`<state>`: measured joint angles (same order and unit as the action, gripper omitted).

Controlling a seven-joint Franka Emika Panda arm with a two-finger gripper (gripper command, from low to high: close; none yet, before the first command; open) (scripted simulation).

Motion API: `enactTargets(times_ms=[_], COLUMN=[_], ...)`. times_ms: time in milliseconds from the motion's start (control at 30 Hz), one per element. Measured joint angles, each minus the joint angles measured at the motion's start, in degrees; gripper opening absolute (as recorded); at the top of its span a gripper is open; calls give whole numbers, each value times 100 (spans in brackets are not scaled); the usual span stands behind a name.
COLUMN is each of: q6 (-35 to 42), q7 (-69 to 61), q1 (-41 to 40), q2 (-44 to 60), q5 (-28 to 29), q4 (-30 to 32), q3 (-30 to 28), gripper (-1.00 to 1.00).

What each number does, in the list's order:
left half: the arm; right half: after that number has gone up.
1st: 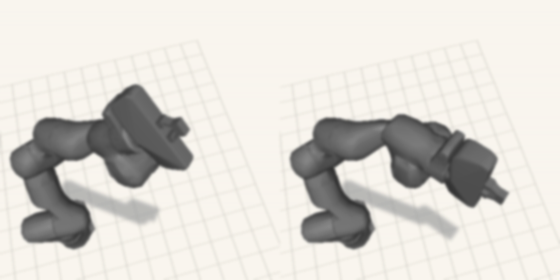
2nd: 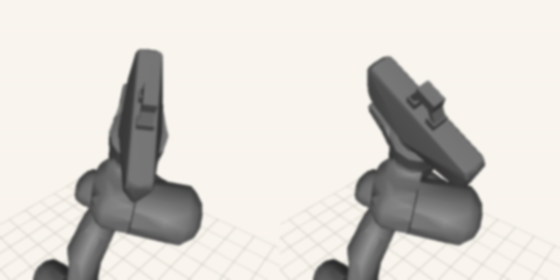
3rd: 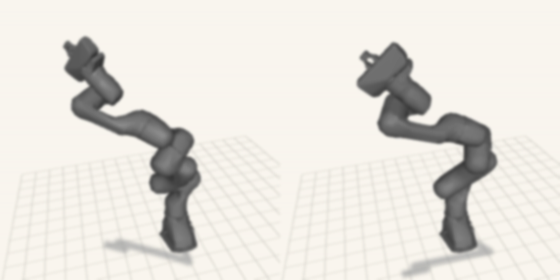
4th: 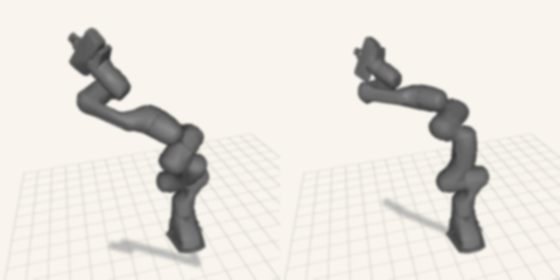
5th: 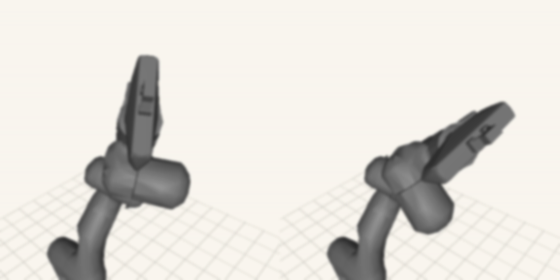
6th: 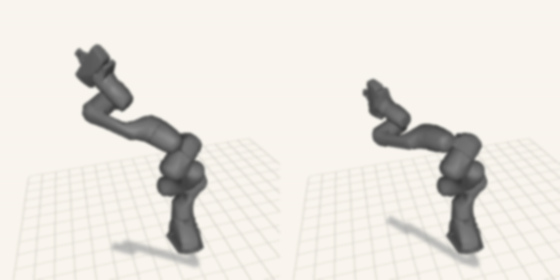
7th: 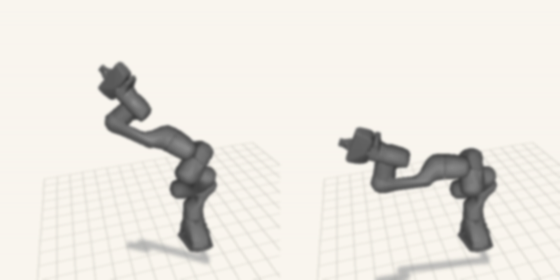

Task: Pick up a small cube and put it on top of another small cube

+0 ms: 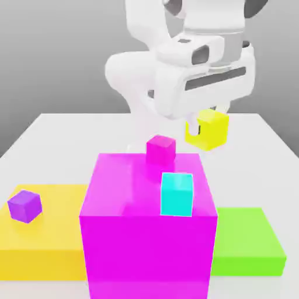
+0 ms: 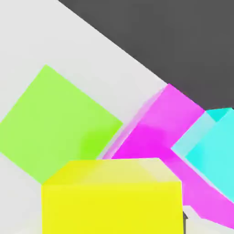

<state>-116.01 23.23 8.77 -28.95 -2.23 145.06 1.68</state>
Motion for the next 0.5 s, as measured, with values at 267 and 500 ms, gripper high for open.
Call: enactTargets(times_ms=[267, 500], q6=[440, -347], q7=[993, 1017], q1=[-621, -670], q2=[-1409, -1232], q5=[31, -8], q4=[962, 1570], q3=[39, 85], gripper=[-100, 100])
